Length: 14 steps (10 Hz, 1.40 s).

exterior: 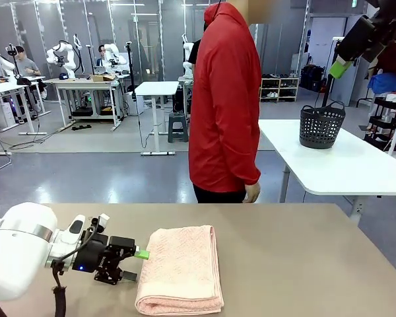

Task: Fold the towel.
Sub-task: Pick up the 100 cm Hotel Towel and place it on the left side of the table.

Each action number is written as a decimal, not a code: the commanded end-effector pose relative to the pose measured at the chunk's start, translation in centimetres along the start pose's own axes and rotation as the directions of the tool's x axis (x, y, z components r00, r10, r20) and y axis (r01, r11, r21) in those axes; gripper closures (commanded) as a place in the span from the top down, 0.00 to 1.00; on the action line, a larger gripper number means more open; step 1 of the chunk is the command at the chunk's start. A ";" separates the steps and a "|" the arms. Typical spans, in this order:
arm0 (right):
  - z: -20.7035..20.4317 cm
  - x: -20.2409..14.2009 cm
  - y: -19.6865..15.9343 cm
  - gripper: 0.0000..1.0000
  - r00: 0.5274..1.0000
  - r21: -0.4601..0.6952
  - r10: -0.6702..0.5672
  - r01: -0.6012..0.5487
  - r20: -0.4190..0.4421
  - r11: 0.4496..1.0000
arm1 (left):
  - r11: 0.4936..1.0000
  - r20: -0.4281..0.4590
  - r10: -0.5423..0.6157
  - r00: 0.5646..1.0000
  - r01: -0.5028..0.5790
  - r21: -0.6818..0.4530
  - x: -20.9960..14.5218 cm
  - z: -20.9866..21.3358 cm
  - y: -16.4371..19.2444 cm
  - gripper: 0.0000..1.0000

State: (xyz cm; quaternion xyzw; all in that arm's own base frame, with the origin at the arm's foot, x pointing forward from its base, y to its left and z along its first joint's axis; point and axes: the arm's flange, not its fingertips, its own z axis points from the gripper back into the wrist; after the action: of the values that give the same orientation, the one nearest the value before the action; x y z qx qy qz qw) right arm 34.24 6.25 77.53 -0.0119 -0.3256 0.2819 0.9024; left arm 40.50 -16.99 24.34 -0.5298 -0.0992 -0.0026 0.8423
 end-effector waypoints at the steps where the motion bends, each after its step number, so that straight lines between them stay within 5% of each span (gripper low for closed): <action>1: 0.1 -0.2 -0.1 1.00 1.000 0.002 -0.004 0.004 -0.003 1.000 | 0.999 0.008 0.018 1.000 -0.018 -0.032 0.0 -2.3 -0.1 1.00; 3: 0.1 -0.2 -0.1 1.00 1.000 0.002 -0.004 0.004 -0.003 1.000 | 0.997 0.014 0.027 1.000 -0.026 -0.073 0.1 -3.1 -0.8 1.00; 4: 0.1 -0.2 -0.1 1.00 1.000 0.002 -0.004 0.004 -0.003 1.000 | 0.998 0.016 0.033 0.999 -0.032 -0.060 0.5 -3.5 -1.0 0.84; 5: 0.1 -0.2 -0.1 1.00 1.000 0.002 -0.004 0.004 -0.003 1.000 | 0.998 0.018 0.033 0.999 -0.032 -0.060 0.8 -3.7 -1.3 0.40; 6: 0.1 -0.2 -0.1 1.00 1.000 0.002 -0.004 0.004 -0.003 1.000 | 0.998 0.021 0.030 0.999 -0.028 -0.052 1.1 -3.7 -1.5 0.24; 7: 0.1 -0.2 -0.1 1.00 1.000 0.002 -0.004 0.004 -0.003 1.000 | 0.999 0.021 0.025 0.999 -0.024 -0.042 1.3 -3.6 -1.7 0.34; 8: 0.1 -0.2 -0.1 1.00 1.000 0.002 -0.004 0.004 -0.003 1.000 | 0.999 0.021 0.020 1.000 -0.019 -0.038 1.5 -3.4 -1.9 0.00; 14: 0.1 -0.2 -0.1 1.00 1.000 0.002 -0.004 0.004 -0.003 1.000 | 1.000 0.002 0.001 1.000 -0.001 -0.026 2.2 -2.3 -3.2 0.00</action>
State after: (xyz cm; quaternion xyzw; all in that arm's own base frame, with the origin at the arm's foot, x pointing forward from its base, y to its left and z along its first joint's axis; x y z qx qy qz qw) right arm 34.24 6.24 77.53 -0.0118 -0.3256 0.2818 0.9024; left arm 42.22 -20.13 25.59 -0.5465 -0.1060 -0.0059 0.8307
